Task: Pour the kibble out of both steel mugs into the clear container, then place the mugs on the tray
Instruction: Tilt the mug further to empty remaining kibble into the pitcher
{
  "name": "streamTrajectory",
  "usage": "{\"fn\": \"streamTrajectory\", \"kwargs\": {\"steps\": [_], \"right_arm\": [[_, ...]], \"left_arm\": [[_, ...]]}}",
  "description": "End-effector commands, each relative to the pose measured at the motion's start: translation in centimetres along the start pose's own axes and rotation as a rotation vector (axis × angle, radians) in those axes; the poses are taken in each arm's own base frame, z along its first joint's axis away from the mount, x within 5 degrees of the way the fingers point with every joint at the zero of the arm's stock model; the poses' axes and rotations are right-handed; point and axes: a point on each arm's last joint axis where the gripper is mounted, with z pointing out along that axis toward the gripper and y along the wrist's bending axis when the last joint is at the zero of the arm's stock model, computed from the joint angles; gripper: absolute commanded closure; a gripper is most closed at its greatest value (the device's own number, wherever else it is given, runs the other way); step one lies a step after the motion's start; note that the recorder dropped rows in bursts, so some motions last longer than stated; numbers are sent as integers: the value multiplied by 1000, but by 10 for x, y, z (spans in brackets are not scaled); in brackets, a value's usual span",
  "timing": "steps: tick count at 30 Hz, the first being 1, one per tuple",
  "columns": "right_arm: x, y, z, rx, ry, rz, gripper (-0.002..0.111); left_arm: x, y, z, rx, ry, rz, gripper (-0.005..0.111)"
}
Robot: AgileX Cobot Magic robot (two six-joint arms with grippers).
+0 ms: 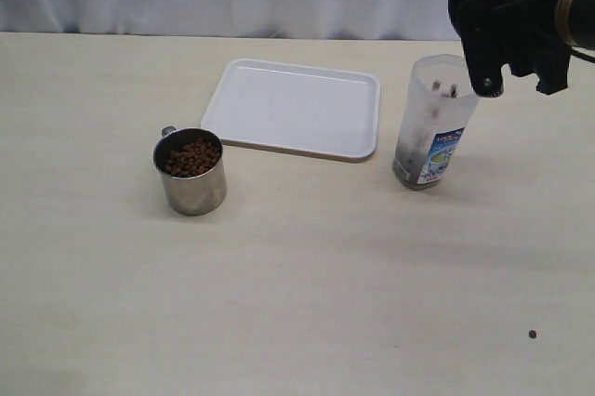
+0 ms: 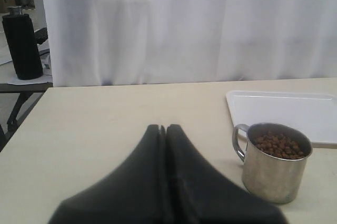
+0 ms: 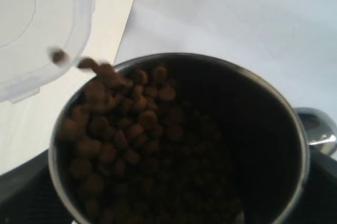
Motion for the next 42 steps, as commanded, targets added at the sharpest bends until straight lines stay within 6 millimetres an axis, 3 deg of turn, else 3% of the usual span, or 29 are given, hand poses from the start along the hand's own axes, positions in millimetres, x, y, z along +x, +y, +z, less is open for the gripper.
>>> {"fn": "streamTrajectory", "kwargs": {"steps": [1, 12, 31, 36, 42], "right_arm": [[1, -5, -2, 17, 6, -26, 104], [-5, 10, 16, -46, -6, -106, 104], [-2, 6, 16, -37, 10, -116, 104], [-18, 0, 13, -25, 33, -147, 104], [-19, -1, 12, -25, 52, -172, 104]], "left_arm": [[0, 0, 0, 7, -10, -6, 107], [0, 0, 0, 7, -10, -6, 107], [0, 0, 0, 6, -8, -2, 107], [0, 0, 0, 6, -8, -2, 107], [0, 0, 0, 6, -8, -2, 107]]}}
